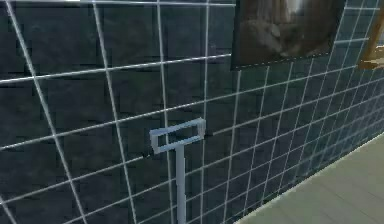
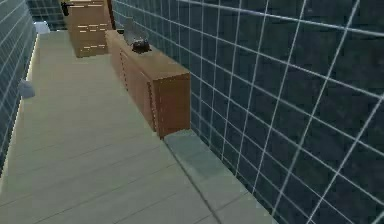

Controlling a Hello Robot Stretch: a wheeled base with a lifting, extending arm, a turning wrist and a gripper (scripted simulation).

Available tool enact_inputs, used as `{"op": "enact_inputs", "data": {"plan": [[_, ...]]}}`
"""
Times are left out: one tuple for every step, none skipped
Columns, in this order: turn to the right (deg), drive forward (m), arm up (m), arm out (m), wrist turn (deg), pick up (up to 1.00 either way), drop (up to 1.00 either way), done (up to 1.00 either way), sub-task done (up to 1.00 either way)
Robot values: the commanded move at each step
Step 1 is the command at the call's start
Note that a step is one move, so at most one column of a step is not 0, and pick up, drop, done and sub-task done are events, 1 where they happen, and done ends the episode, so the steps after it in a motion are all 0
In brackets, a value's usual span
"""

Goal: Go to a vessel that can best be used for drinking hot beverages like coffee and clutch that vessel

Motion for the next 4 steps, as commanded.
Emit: {"op": "enact_inputs", "data": {"plan": [[45.0,0.00,0.00,0.00,0.0,0.00,0.00,0.00,0.00],[18.0,0.00,0.00,0.00,0.0,0.00,0.00,0.00,0.00],[0.0,1.00,0.00,0.00,0.0,0.00,0.00,0.00,0.00],[0.0,1.00,0.00,0.00,0.0,0.00,0.00,0.00,0.00]]}}
